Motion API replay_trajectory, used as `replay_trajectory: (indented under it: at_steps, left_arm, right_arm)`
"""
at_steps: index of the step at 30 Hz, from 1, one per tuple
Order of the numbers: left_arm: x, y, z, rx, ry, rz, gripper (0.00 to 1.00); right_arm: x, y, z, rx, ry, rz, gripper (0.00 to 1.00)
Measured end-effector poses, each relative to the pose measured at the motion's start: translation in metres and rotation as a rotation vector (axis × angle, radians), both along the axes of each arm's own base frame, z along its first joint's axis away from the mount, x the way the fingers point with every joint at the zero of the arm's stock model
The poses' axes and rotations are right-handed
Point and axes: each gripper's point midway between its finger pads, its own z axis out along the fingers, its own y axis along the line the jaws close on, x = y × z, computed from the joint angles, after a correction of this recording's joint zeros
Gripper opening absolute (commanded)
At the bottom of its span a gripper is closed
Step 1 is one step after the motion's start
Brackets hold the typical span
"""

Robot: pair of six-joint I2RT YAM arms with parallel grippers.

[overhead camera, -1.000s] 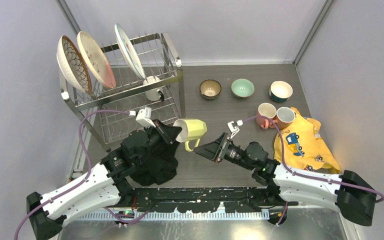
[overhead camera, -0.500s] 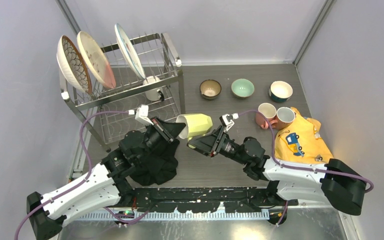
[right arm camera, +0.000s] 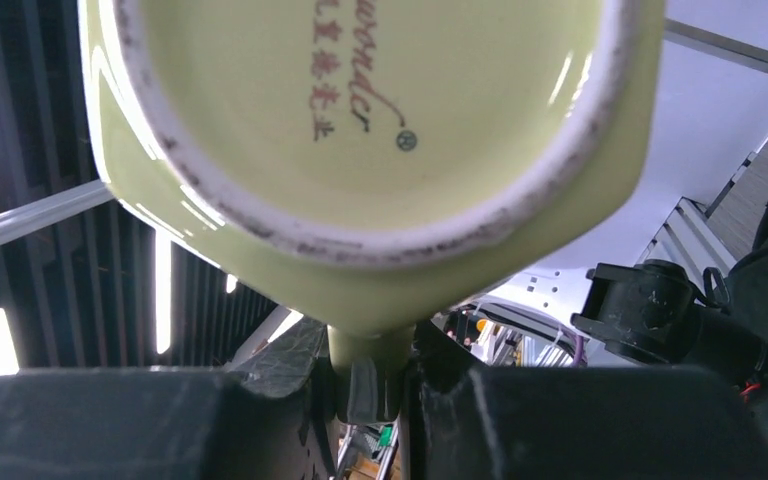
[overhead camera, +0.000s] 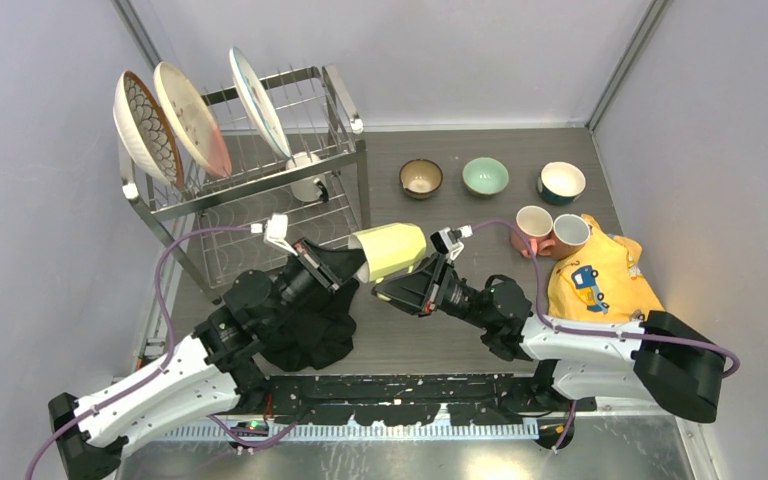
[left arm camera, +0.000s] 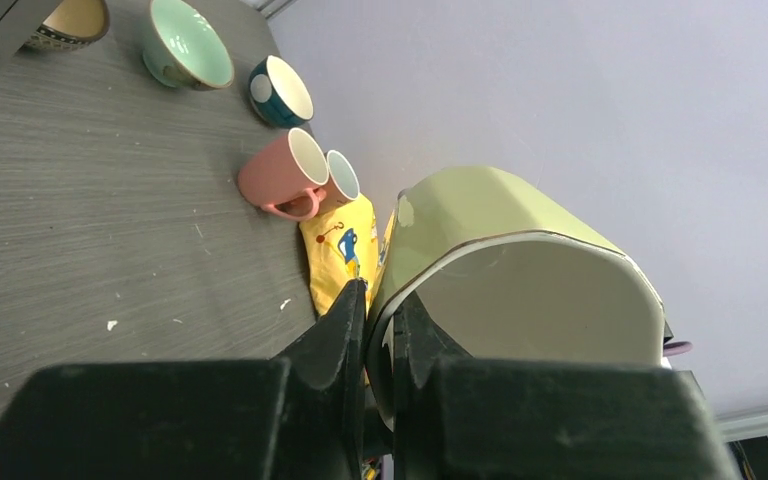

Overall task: Load the mixed dishes into the dish rack
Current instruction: Pick up the cup at the center of the board, then turn the cup upside down in the dish rack.

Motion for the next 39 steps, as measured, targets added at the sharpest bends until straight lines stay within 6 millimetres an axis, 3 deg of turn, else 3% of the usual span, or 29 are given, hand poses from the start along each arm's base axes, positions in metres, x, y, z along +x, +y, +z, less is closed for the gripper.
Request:
replay_trajectory:
  at_steps: [6,10,16,21,26,31,32,33,39]
  left_arm:
    - [-0.003,0.009,-0.005,0.006,0.011,0.016,0.38]
    - [-0.002,0.027,-0.001,-0.010,0.015,0.080,0.62]
    - [-0.003,0.053,-0.001,0.033,0.036,0.162,0.92]
    - [-0.007,0.064,0.012,0.126,0.000,0.178,0.96]
    - [-0.015,0.072,0.063,0.216,-0.113,0.161,1.00]
    - [-0.027,0.088,0.109,0.284,-0.230,0.154,0.99]
    - [-0.029,0.091,0.112,0.293,-0.245,0.154,1.00]
    - [-0.032,0.094,0.114,0.305,-0.258,0.155,1.00]
    - [-0.042,0.116,0.114,0.385,-0.304,0.172,1.00]
  right_arm:
    - [-0.002,0.003,-0.006,-0.023,-0.001,0.009,0.01]
    - [0.014,0.002,-0.016,-0.058,0.014,-0.054,0.01]
    - [0.030,0.005,-0.048,-0.201,0.033,-0.124,0.01]
    - [0.038,0.013,-0.085,-0.440,0.019,-0.154,0.01]
    - [0.044,0.019,-0.100,-0.637,-0.043,-0.178,0.01]
    - [0.047,0.038,-0.114,-0.829,-0.145,-0.167,0.01]
    - [0.049,0.040,-0.111,-0.847,-0.167,-0.171,0.01]
    - [0.048,0.047,-0.122,-0.903,-0.188,-0.155,0.01]
    - [0.059,0.067,-0.145,-1.147,-0.328,-0.146,0.01]
